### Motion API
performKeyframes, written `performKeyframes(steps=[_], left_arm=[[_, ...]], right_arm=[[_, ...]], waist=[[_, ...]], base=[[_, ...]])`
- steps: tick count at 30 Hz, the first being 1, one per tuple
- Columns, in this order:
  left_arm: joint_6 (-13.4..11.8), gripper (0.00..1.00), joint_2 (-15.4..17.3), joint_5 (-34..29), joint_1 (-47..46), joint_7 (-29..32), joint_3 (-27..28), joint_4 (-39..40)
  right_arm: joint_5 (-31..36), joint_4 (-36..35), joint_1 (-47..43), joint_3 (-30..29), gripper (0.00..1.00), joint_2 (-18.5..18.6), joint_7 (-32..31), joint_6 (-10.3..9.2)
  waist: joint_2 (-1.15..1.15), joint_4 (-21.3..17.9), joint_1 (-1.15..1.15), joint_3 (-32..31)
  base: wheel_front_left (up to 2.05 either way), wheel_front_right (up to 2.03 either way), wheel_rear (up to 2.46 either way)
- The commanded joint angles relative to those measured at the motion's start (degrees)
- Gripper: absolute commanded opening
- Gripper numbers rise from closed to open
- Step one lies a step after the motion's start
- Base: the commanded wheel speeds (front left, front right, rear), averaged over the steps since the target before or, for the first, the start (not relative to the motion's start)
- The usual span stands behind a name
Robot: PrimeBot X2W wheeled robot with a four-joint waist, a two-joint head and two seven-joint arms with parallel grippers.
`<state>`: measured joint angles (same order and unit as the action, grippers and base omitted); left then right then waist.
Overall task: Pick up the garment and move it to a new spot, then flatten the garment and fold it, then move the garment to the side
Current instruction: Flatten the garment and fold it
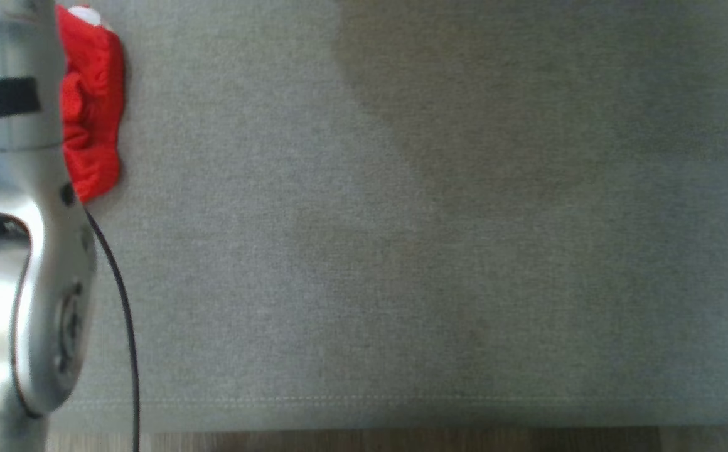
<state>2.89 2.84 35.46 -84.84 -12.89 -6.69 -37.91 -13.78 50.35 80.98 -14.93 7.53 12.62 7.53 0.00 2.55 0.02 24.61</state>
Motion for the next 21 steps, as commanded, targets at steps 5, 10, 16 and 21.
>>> performKeyframes(steps=[5,10,16,21], left_arm=[[1.76,0.00,2.23,-0.73,5.85,-1.31,-0.41,-2.26],[3.42,0.00,2.17,-1.67,16.07,-1.81,-2.94,-4.77],[4.40,0.00,3.85,-1.89,28.89,-1.72,-7.23,-6.27],[4.56,0.00,6.73,-0.82,38.79,0.08,-11.85,-4.72]], right_arm=[[-5.31,2.72,-5.44,3.78,0.00,0.08,1.57,-0.04],[-9.18,7.51,-13.35,7.29,0.00,1.84,1.53,-0.04],[-8.52,12.72,-21.25,13.67,0.00,3.62,-1.93,-0.04],[-9.60,13.93,-26.96,18.49,0.00,4.57,-5.74,-0.04]], waist=[[0.00,1.03,-0.02,0.92],[0.00,1.57,-0.02,-0.89],[0.00,1.08,-0.02,-5.38],[0.00,0.17,-0.02,-9.51]], base=[[0.00,0.00,0.00],[0.00,0.00,0.00],[0.00,0.00,0.00],[0.00,0.00,0.00]])
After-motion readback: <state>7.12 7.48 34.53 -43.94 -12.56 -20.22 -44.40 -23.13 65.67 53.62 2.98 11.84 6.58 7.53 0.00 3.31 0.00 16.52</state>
